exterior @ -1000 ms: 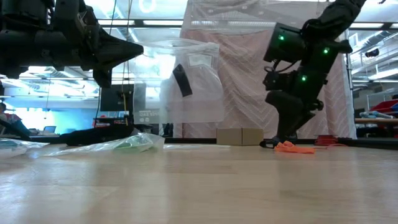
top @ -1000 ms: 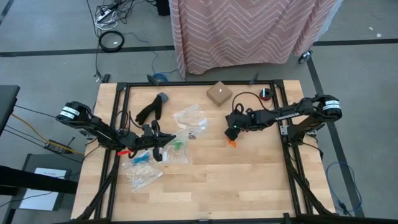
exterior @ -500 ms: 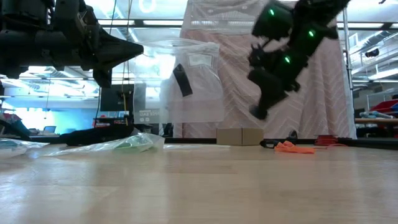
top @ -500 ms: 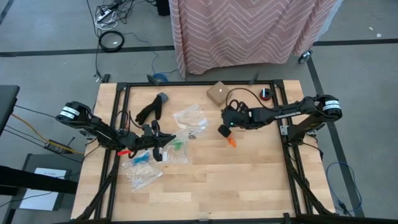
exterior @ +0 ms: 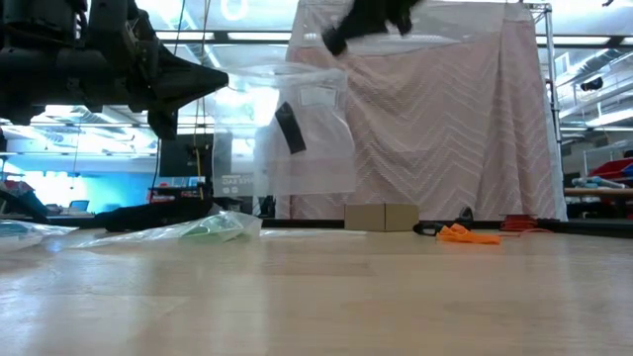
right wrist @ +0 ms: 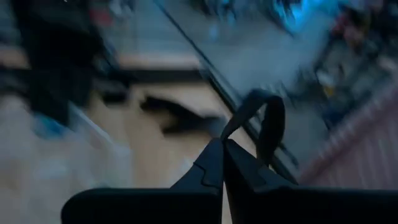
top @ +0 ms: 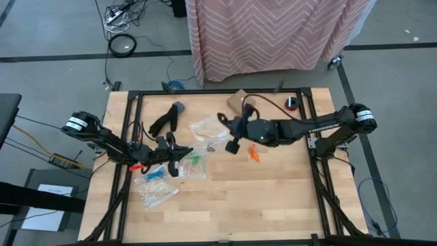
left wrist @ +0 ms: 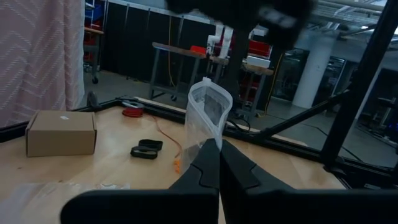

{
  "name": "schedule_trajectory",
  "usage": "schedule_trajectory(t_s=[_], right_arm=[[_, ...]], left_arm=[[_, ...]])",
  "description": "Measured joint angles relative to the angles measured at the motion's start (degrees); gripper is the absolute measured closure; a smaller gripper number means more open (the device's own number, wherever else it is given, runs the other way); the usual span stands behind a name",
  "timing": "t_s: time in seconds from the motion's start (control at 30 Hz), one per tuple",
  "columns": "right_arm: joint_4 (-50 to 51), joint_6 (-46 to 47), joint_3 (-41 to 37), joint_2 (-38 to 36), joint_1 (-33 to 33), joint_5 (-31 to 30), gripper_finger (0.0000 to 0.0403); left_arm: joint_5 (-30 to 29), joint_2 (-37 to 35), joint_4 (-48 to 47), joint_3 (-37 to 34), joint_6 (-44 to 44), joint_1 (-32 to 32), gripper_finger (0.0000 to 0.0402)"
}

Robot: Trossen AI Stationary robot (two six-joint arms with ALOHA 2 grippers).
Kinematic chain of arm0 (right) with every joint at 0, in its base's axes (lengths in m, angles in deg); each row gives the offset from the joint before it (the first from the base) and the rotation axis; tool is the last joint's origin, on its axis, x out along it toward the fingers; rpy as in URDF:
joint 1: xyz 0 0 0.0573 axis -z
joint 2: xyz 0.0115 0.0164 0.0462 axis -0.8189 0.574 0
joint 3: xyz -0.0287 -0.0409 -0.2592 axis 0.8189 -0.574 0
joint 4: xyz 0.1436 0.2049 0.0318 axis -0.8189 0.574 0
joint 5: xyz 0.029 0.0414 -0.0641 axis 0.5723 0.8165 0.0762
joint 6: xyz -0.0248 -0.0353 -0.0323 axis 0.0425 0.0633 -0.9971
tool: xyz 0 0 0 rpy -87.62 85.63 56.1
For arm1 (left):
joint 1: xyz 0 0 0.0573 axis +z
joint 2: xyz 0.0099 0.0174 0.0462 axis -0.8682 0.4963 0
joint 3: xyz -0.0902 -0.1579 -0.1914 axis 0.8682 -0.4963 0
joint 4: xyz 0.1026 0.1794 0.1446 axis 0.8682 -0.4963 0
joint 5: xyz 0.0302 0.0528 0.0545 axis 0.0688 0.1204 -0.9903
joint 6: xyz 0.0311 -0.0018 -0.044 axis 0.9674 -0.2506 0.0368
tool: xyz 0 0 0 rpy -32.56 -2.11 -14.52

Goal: Sort rubber bands
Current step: Put the black rubber band into the transparent zip bag

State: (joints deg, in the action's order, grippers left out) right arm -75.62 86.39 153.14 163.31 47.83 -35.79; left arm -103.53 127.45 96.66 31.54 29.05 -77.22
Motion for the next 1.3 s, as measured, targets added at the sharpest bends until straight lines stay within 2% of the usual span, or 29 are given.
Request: schedule_trajectory(t_s=[0.23,0.37,0.53,0.93,1.3], right_arm=[[-5.34,-1.89,0.0,1.1,-1.9,4.44,0.0403],[-9.64,-2.52,-0.02,5.28,-1.5,9.0,0.0403],[-14.78,-5.29,-0.09,9.43,-1.53,10.05,0.0403],[-8.34,-2.05,-0.07,10.43,-1.35,13.04,0.0403],[-7.46,-1.76,0.75,10.27,-2.45,13.76,0.0403]], left_arm=[[0.0,0.02,0.75,0.02,0.0,0.0,0.04],[-0.08,0.02,1.03,0.68,0.0,0.0,0.04],[0.12,0.0,0.85,1.2,0.0,0.0,0.04],[0.17,0.0,0.9,1.29,0.27,-0.01,0.04],[0.24,0.0,0.92,1.29,0.39,-0.02,0.04]])
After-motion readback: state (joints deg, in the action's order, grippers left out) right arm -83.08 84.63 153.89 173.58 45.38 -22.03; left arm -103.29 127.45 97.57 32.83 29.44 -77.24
